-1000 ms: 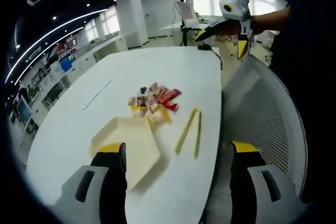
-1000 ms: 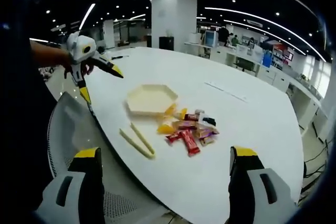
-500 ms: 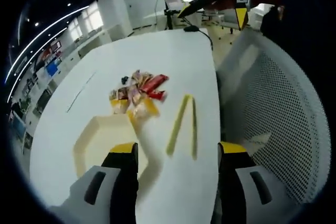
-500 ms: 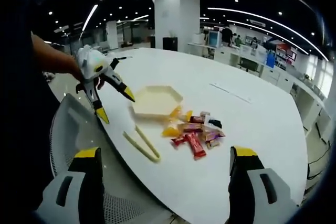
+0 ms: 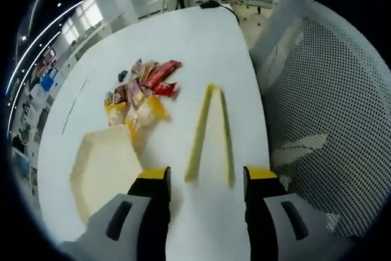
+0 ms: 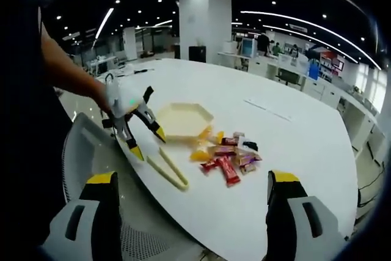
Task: Place the target food into the container with the food tongs after gripping and lifting it, then release it inside without dropping or visibly crushing the food.
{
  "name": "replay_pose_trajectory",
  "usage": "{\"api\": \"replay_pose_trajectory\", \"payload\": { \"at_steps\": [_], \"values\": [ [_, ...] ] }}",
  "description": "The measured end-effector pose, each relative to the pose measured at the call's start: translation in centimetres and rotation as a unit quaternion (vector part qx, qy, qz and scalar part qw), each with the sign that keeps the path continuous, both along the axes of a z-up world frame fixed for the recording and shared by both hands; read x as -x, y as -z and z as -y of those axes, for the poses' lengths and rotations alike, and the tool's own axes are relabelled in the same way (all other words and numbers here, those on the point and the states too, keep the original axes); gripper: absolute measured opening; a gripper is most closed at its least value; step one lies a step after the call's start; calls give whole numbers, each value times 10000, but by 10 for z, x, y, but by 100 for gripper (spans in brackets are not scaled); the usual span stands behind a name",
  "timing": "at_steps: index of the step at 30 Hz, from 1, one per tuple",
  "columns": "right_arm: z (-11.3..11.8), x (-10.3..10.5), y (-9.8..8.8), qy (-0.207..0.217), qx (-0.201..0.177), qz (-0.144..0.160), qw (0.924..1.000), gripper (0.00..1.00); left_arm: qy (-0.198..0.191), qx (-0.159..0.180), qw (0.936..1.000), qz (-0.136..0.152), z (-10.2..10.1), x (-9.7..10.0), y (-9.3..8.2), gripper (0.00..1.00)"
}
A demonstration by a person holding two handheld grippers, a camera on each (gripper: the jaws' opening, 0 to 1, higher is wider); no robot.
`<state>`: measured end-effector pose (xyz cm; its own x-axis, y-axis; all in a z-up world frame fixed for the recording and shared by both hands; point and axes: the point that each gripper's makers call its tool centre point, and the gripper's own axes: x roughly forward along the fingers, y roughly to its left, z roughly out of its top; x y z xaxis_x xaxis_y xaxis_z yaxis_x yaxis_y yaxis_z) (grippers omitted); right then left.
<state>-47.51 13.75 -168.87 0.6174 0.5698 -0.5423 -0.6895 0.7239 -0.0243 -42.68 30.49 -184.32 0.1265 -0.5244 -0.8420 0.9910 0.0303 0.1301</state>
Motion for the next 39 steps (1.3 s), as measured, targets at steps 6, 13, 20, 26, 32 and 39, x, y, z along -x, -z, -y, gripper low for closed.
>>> {"api": "replay_pose_trajectory", "payload": {
  "at_steps": [6,13,20,26,32,39],
  "values": [
    [6,5,5,129,-40,-70,9999,99,97,-47,9999,-18,2,-1,11,33],
    [8,7,7,214,-54,-98,9997,99,56,-86,9998,-145,2,-2,14,28],
    [6,6,7,254,-30,-148,9996,99,87,-208,9995,230,0,-7,13,9],
    [9,3,8,405,-127,-110,9990,99,-116,-18,9998,139,3,-7,10,3],
    [-7,4,13,93,-45,-201,9997,99,-316,366,9988,-41,3,-6,-10,2],
    [-15,-5,2,72,-248,-99,9996,99,-415,565,9975,27,-8,-1,-33,1]
  ]
}}
